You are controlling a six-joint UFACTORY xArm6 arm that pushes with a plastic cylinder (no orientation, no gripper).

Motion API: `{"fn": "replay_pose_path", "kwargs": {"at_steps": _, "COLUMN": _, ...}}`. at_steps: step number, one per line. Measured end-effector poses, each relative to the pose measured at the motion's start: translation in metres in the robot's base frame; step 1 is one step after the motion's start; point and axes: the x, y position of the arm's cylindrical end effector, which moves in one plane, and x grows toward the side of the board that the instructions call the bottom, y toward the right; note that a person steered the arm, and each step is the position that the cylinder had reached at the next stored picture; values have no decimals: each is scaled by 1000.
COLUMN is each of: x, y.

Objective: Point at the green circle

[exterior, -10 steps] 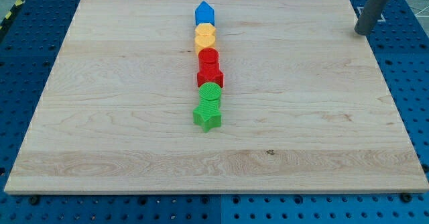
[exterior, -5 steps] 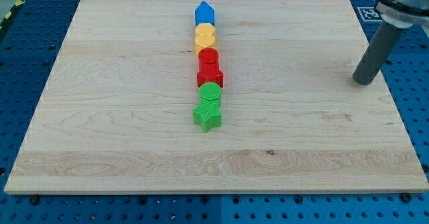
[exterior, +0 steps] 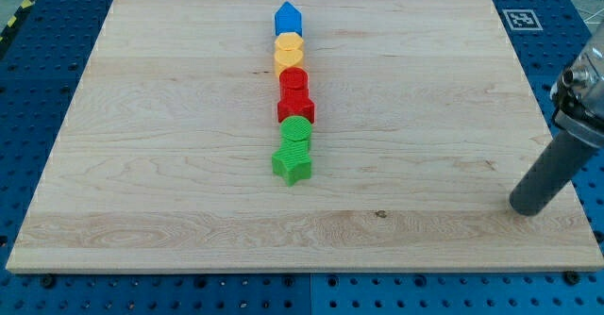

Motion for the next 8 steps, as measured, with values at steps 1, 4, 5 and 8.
{"fn": "replay_pose_path", "kwargs": {"at_steps": 1, "x": 20, "y": -7}}
{"fn": "replay_pose_path", "kwargs": {"at_steps": 4, "x": 28, "y": -135}}
{"fn": "replay_pose_path", "kwargs": {"at_steps": 5, "x": 28, "y": -184}}
{"fn": "replay_pose_path", "kwargs": {"at_steps": 8, "x": 28, "y": -217}}
